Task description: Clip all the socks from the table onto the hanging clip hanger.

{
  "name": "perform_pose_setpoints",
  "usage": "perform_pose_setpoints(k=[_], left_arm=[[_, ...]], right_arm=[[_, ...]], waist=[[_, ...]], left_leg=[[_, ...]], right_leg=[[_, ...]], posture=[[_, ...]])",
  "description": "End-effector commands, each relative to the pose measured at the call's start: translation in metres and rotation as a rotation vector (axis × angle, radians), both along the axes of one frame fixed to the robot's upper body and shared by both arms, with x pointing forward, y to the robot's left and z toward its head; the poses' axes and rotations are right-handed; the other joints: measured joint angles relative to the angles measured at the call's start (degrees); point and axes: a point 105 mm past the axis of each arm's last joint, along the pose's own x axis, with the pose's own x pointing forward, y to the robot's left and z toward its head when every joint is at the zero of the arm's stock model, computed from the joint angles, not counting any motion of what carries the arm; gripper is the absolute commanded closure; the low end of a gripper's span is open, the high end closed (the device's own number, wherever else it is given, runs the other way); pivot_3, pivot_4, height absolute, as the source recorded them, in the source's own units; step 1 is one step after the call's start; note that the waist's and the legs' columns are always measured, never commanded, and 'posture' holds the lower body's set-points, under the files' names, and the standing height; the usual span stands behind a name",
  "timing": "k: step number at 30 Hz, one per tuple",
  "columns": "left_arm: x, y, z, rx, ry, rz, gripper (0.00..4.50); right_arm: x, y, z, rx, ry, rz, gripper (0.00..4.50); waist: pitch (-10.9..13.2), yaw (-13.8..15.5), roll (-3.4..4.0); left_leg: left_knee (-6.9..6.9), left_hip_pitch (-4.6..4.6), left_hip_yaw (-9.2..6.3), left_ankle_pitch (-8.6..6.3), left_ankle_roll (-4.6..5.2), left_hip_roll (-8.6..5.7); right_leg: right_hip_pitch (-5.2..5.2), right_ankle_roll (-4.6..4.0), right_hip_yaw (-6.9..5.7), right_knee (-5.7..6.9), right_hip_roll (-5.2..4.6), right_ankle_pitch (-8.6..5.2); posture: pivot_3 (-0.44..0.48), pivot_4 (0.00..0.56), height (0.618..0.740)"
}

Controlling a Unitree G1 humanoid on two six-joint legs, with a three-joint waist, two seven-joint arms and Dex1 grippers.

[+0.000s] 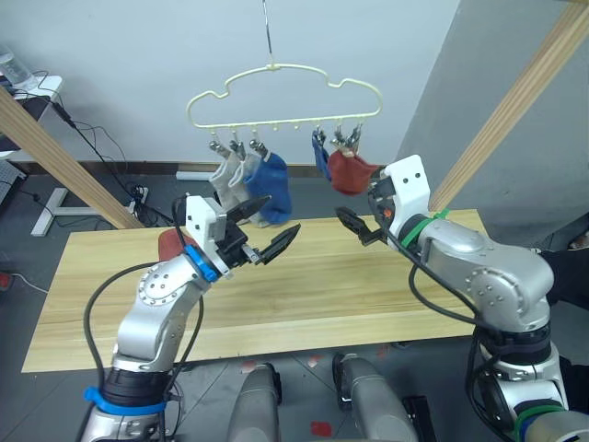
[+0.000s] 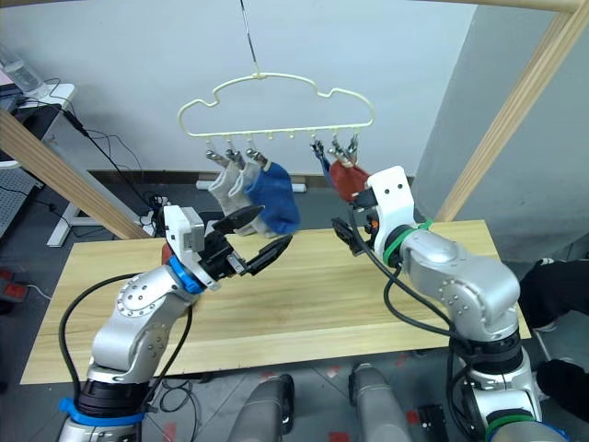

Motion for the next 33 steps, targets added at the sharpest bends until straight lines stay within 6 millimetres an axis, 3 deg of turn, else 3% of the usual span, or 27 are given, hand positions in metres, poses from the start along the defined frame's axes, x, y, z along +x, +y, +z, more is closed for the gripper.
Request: perform_pose_setpoints(k=[1, 5, 8, 13, 23, 33], left_arm=[[-0.01, 0.005, 0.018, -0.027, -0.025, -0.017, 0.03], [-0.032, 0.004, 0.037, -0.092, 0.053, -0.108, 0.03], [-0.039, 0.002, 0.043, -0.095, 0.083, -0.129, 0.0], [-0.042, -0.001, 0.05, -0.106, 0.107, -0.14, 0.0], [-0.04, -0.005, 0.059, -0.126, 0.083, -0.125, 0.0], [-0.04, -0.006, 0.058, -0.119, 0.075, -0.122, 0.0]], right_arm=[[-0.001, -0.002, 0.024, 0.016, -0.174, -0.078, 0.0], [0.002, 0.001, 0.034, 0.08, -0.283, -0.175, 0.0], [0.006, 0.0, 0.038, 0.09, -0.315, -0.198, 0.52], [0.014, 0.002, 0.039, 0.079, -0.338, -0.203, 2.22], [0.033, 0.016, 0.042, 0.126, -0.357, -0.217, 2.22], [0.047, 0.012, 0.042, 0.143, -0.349, -0.335, 2.22]], waist=[[0.0, 0.0, 0.0], [0.0, 0.0, -0.03], [0.0, 0.0, -0.02], [0.0, 0.2, -0.02], [0.0, 0.7, -0.02], [0.0, 1.6, -0.03]], left_leg=[[0.0, 0.0, 0.0, 0.0, 0.0, 0.0], [-0.02, -0.01, 0.0, 0.0, 0.0, 0.01], [-0.02, -0.02, -0.04, 0.0, -0.01, 0.02], [0.03, -0.02, -0.02, 0.0, -0.01, -0.03], [-0.02, -0.02, -0.04, 0.0, -0.01, -0.02], [-0.01, -0.03, -0.03, 0.01, -0.02, -0.04]], right_leg=[[0.0, 0.0, 0.0, -0.01, 0.0, 0.0], [-0.01, 0.0, 0.01, -0.05, -0.01, 0.0], [-0.01, 0.0, -0.02, -0.05, -0.01, -0.01], [0.02, 0.0, -0.01, -0.05, -0.05, 0.0], [0.0, 0.0, -0.03, -0.05, -0.03, -0.01], [0.01, -0.01, -0.04, -0.06, -0.06, 0.0]], posture=[[-0.017, 0.302, 0.74], [-0.011, 0.3, 0.74], [0.006, 0.299, 0.74], [0.025, 0.291, 0.74], [0.046, 0.272, 0.74], [0.061, 0.26, 0.74]])
